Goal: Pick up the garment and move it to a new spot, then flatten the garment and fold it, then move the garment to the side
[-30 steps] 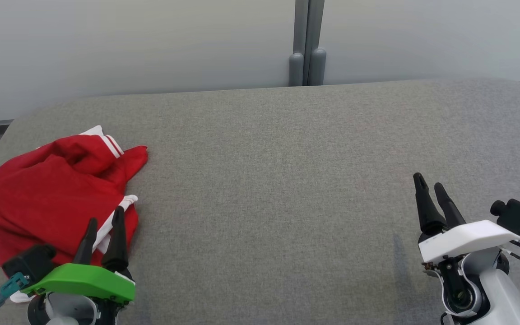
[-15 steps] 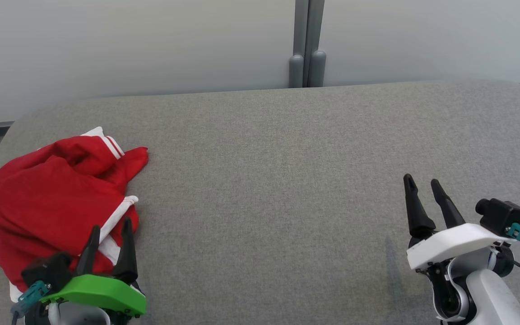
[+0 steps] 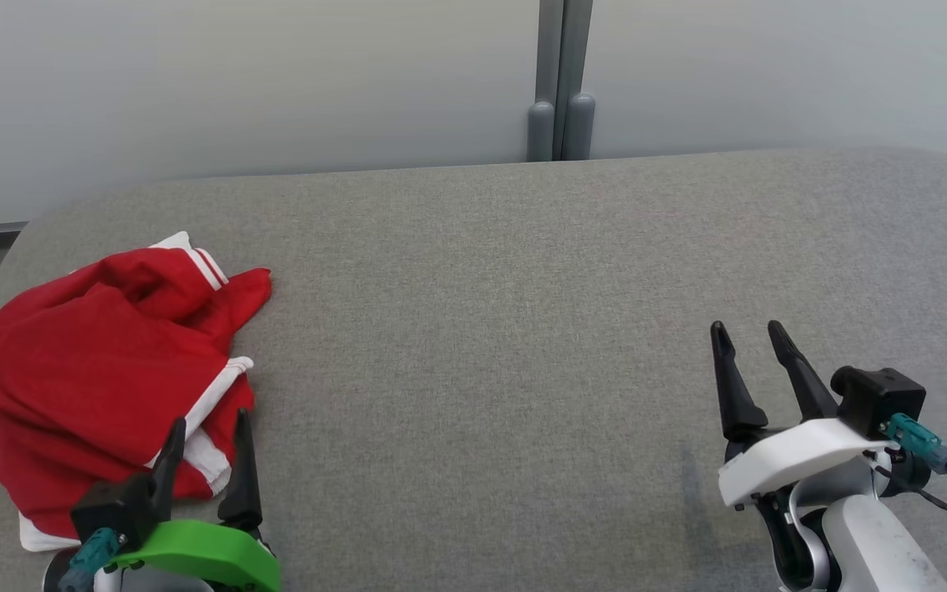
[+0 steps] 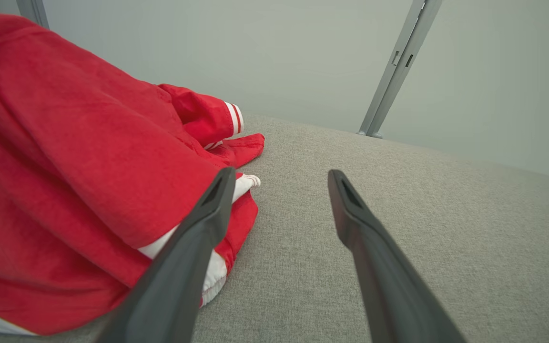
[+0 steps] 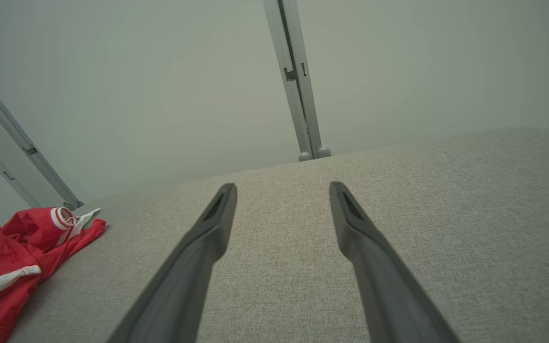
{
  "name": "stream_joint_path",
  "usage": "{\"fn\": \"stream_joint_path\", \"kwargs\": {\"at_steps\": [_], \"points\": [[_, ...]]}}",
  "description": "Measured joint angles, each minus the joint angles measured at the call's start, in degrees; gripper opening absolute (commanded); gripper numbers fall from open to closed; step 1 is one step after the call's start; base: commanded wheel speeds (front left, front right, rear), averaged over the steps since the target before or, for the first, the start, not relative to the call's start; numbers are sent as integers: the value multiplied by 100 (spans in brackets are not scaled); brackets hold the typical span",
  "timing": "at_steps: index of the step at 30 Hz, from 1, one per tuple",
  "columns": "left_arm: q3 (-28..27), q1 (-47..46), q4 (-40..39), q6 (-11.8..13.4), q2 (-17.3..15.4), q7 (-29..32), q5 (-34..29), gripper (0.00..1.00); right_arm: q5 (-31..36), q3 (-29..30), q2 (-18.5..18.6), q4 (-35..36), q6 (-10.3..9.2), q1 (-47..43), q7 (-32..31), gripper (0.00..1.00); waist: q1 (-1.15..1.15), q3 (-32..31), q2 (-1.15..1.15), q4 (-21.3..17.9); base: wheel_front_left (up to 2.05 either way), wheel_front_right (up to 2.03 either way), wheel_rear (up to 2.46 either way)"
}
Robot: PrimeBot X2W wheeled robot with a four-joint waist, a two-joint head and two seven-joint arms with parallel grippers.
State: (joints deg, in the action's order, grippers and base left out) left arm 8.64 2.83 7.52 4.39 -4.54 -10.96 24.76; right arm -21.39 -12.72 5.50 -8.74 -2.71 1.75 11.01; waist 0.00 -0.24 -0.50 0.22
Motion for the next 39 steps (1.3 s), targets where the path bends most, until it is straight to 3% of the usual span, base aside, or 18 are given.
{"fn": "stream_joint_path", "kwargs": {"at_steps": [18,39], "points": [[108,78,-57,114,1,-344,-1080,100,1250,-260,29,47,-144,-23,334,100,0,-11,0,-8,0,0,0],[62,80,45,109,18,-345,-1082,100,1252,-157,7,33,-135,-24,335,100,0,-11,0,-10,0,0,0]]}}
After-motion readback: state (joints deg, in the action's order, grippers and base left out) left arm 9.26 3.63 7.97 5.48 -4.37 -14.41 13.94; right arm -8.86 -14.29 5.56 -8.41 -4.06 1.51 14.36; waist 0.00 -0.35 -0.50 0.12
